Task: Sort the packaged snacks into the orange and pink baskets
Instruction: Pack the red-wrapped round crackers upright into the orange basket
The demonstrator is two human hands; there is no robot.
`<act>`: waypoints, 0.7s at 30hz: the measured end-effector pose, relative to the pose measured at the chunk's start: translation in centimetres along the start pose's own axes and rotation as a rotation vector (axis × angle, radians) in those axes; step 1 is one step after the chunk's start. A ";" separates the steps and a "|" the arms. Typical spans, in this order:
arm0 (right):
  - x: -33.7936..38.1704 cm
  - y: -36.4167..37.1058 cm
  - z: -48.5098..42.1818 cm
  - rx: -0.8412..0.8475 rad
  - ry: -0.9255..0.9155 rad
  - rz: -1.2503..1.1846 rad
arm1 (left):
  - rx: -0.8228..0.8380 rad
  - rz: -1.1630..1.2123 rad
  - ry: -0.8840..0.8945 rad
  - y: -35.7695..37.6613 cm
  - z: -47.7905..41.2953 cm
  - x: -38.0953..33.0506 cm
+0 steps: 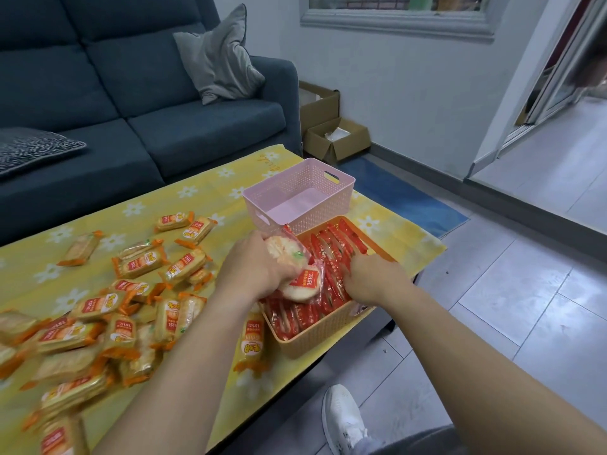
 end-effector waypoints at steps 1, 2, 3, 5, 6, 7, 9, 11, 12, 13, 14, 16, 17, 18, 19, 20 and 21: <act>0.0 0.2 0.1 0.052 -0.012 -0.004 | -0.010 -0.012 -0.008 -0.4 -0.1 0.2; -0.2 0.3 0.3 0.102 -0.019 -0.013 | -0.015 -0.005 -0.016 -0.7 0.0 0.2; -0.3 0.2 0.4 0.132 -0.021 -0.023 | -0.015 0.031 -0.024 -0.9 0.0 0.2; -0.6 -0.9 0.1 0.046 0.000 -0.059 | -0.007 0.187 -0.017 -1.2 0.2 -0.3; -0.7 -2.2 0.0 -0.099 0.017 -0.094 | -0.005 0.274 -0.006 -1.3 0.4 -0.8; -0.6 -3.8 0.2 -0.258 0.029 -0.177 | 0.000 0.345 0.017 -1.4 0.9 -1.5; -0.2 -6.0 0.8 -0.352 0.039 -0.550 | 0.038 0.462 0.056 -1.2 2.1 -3.1; 0.9 -6.4 1.4 -0.150 0.013 -0.986 | 0.154 0.630 0.030 -0.3 3.4 -4.4; 1.3 -6.4 1.7 -0.085 -0.009 -1.054 | 0.212 0.684 0.027 0.1 3.9 -4.9; 1.1 -6.6 1.8 -0.101 -0.025 -1.044 | 0.231 0.689 0.059 0.4 3.9 -5.2; 0.4 -6.9 1.7 -0.177 -0.022 -0.991 | 0.215 0.655 0.111 0.7 3.6 -5.2; -1.9 -7.9 1.3 -0.403 0.045 -0.847 | 0.104 0.506 0.186 0.7 2.3 -4.4; -3.1 -8.3 1.1 -0.492 0.088 -0.765 | 0.034 0.374 0.208 0.6 1.6 -3.6; -4.0 -8.4 1.0 -0.539 0.128 -0.680 | -0.009 0.228 0.220 0.6 1.0 -2.9; -4.6 -8.2 1.0 -0.542 0.158 -0.598 | 0.003 0.098 0.217 0.9 0.8 -2.2; -4.8 -7.7 0.8 -0.514 0.168 -0.510 | 0.053 0.010 0.204 1.4 0.7 -1.5; -4.8 -7.0 0.7 -0.469 0.161 -0.423 | 0.118 -0.039 0.192 1.9 0.9 -1.2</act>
Point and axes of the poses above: each hand's wrist, its own z-axis away from the middle knuckle, its own y-axis out of the palm, x = y × z, the point moved 6 cm from there along -z, towards the middle knuckle, and after that the axes turned 11 degrees about -x, right-handed, at the moved point
